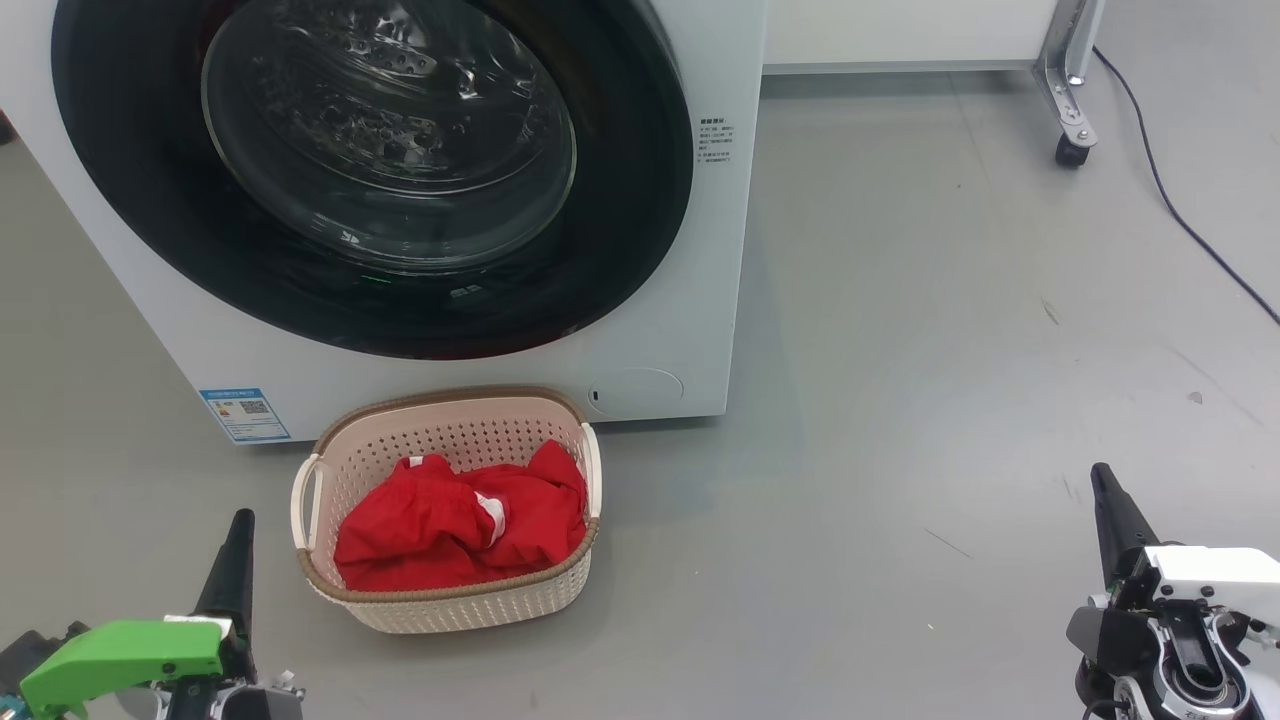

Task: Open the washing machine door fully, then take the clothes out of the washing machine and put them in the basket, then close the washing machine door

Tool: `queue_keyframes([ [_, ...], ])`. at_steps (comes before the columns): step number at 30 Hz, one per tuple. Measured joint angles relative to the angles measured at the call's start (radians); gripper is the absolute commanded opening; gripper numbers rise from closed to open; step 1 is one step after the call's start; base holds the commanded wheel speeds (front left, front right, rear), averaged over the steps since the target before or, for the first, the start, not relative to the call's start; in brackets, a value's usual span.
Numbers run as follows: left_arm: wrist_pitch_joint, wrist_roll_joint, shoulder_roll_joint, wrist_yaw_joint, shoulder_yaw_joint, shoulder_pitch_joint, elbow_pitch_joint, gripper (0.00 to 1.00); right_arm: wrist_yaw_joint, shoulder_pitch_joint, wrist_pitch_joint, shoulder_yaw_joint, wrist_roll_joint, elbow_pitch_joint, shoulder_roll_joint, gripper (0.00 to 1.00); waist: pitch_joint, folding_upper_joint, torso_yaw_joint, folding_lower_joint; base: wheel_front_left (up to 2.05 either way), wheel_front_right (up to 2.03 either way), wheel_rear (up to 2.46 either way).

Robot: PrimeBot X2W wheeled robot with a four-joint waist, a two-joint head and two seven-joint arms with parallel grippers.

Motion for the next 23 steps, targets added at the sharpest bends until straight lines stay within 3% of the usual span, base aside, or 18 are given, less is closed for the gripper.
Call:
queue_keyframes([
  [23, 0.005, 0.000, 0.000, 0.000, 0.002, 0.000, -0.001, 0.00, 0.001, 0.000, 0.005, -0.003, 0.000, 0.003, 0.001, 0.00, 0.000, 0.0000, 0.000, 0.0000, 0.00, 0.00, 0.00],
])
